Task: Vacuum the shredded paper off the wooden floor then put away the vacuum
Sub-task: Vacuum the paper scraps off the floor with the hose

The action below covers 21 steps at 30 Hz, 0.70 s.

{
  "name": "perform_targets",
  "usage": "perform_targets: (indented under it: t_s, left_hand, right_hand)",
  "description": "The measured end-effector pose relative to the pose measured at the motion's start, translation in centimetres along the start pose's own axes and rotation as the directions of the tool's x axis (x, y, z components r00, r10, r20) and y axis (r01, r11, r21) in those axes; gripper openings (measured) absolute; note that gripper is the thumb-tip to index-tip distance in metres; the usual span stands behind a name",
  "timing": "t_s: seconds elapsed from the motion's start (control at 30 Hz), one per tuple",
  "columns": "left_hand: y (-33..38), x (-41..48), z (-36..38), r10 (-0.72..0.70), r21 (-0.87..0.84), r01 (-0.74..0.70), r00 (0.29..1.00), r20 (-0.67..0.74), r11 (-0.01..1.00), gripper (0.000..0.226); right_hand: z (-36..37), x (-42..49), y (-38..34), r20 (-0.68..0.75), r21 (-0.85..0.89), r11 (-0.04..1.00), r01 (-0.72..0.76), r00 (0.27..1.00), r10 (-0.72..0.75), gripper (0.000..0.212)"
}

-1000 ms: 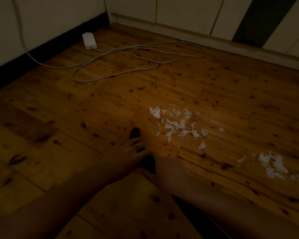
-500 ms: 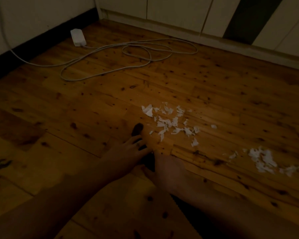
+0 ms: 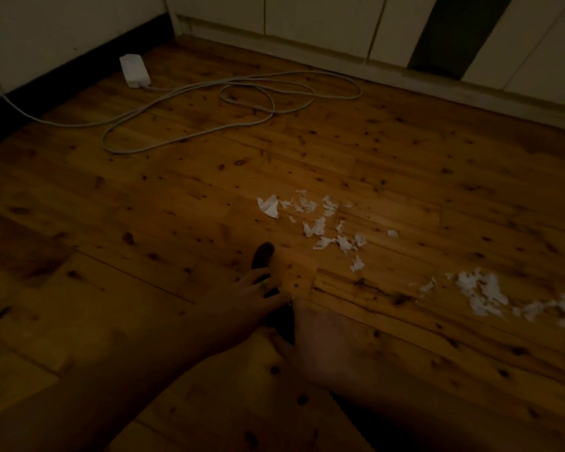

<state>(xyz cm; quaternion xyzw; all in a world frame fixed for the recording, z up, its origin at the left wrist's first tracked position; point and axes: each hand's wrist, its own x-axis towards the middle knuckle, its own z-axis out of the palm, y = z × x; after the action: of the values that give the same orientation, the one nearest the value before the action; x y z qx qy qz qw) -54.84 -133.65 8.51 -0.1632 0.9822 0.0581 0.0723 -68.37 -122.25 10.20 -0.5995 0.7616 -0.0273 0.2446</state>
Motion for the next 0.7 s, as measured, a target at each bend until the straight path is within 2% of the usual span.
perform_targets:
  t_s: [0.17,0.37,0.57,0.7]
  left_hand:
    - [1.3,1.0,-0.8,-0.001,0.032,-0.004,0.989,0.148,0.999,0.059]
    - [2.2,2.1,-1.3,0.004,0.085,-0.020,0.983,0.185,0.996,0.059]
    - [2.4,3.7,-1.0,0.020,0.032,-0.025,0.986,0.168,0.999,0.064]
    - [2.6,4.2,-2.0,0.079,0.069,-0.103,0.955,0.285,0.992,0.066]
  right_hand:
    - [0.0,-0.7,0.8,0.034,-0.005,1.000,-0.027,0.999,0.028,0.054]
    - [-0.6,-1.4,1.8,-0.011,0.002,1.000,-0.028,1.000,0.028,0.054]
    - [-1.3,-1.1,3.3,-0.003,0.007,0.999,-0.039,0.999,0.039,0.054]
    - [-1.4,-1.3,4.2,-0.020,-0.026,0.999,-0.028,0.999,0.028,0.058]
